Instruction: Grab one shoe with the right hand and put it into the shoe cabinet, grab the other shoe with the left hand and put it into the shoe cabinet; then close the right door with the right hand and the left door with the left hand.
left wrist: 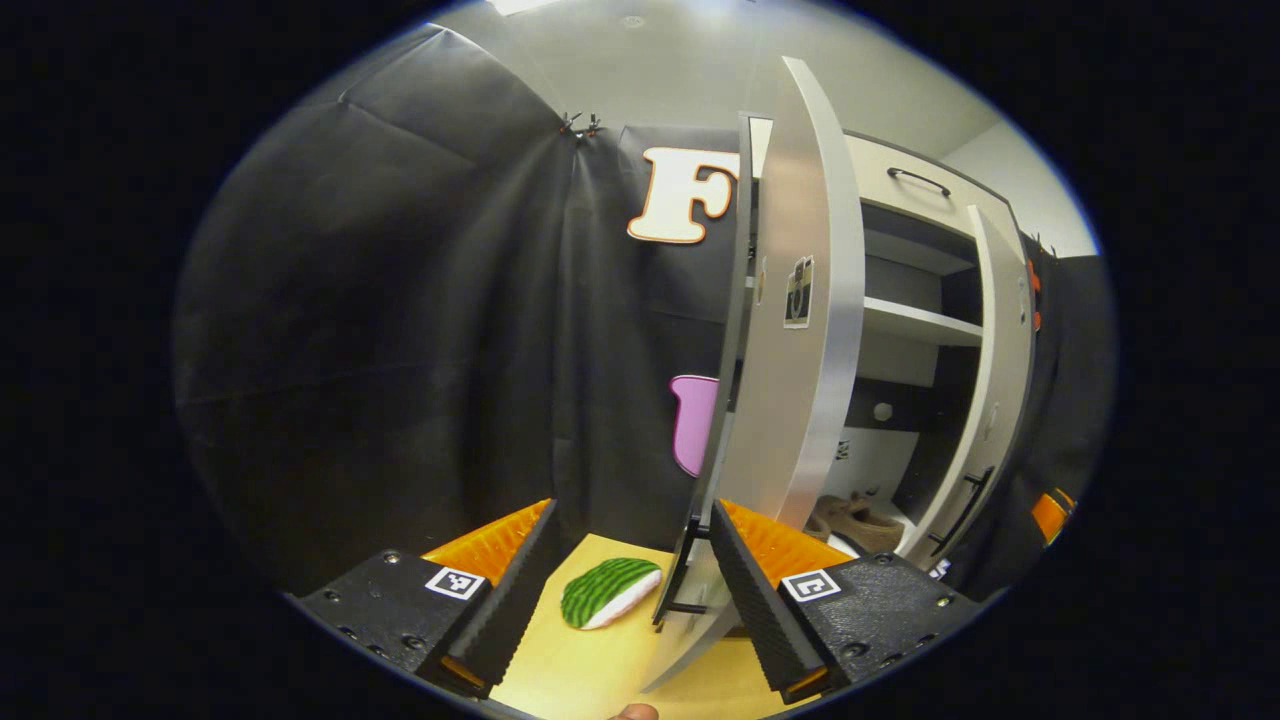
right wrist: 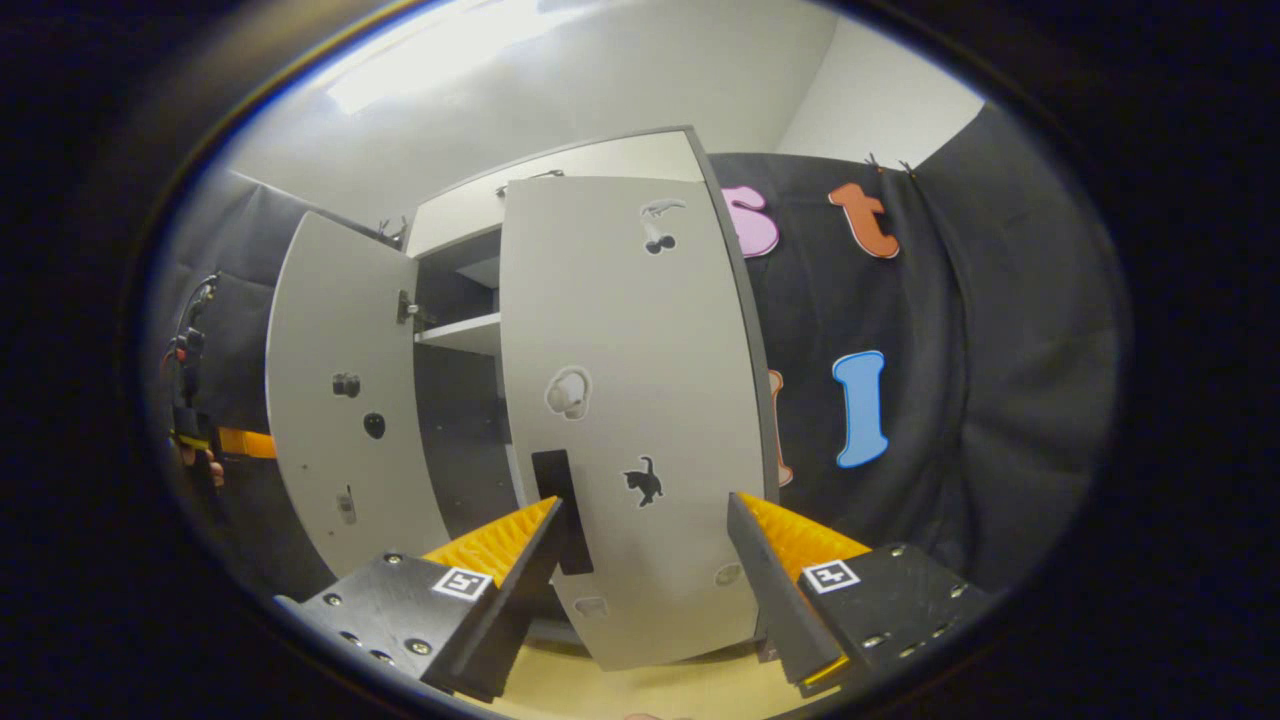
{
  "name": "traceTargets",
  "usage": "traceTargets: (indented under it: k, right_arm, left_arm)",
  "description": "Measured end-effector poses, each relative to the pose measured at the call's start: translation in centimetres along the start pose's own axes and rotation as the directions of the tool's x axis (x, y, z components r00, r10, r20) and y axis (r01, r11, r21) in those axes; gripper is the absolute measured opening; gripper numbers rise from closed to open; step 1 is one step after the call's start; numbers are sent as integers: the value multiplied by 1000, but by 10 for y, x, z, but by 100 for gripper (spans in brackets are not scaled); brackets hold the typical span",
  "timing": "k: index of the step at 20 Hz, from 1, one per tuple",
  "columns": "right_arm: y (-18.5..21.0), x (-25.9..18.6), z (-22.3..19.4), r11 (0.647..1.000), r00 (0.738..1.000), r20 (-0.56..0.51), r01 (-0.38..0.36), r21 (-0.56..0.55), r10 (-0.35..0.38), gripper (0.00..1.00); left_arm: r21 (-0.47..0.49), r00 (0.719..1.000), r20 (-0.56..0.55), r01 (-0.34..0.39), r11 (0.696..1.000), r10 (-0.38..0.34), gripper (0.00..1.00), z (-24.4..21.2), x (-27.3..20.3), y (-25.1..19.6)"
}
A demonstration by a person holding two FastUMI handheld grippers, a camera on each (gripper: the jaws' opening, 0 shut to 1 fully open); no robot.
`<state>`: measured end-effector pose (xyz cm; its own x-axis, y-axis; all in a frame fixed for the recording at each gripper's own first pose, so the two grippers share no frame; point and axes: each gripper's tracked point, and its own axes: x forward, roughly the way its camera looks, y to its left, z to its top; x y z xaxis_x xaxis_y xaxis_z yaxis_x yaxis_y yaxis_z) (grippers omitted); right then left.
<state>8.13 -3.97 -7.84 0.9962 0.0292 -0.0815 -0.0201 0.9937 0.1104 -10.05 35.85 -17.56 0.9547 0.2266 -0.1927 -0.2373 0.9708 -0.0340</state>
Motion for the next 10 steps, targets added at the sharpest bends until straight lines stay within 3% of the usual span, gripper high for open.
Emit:
traceTargets:
  k: [4, 5, 7, 9, 10]
  right_arm:
    - [0, -1, 1, 1000, 1000, 1, 0, -7, 0, 97]
    - [0, -2, 1, 1000, 1000, 0, 1, -9, -1, 97]
    - [-2, -4, -1, 1000, 1000, -2, 8, -16, -8, 97]
    - [-6, -6, -2, 1000, 1000, -4, 18, -17, -18, 97]
    - [-9, -6, -1, 1000, 1000, -6, 23, -15, -23, 97]
  left_arm:
    - [-29, 993, -9, 116, 993, -117, 87, -7, 4, -41]
    - [-33, 990, -11, 142, 989, -142, 92, -9, 7, -51]
    - [-44, 983, -13, 181, 982, -182, 87, -11, 12, -71]
    - [-52, 977, -19, 211, 976, -212, 87, -15, 15, -84]
    - [-51, 975, -21, 219, 974, -220, 92, -16, 18, -88]
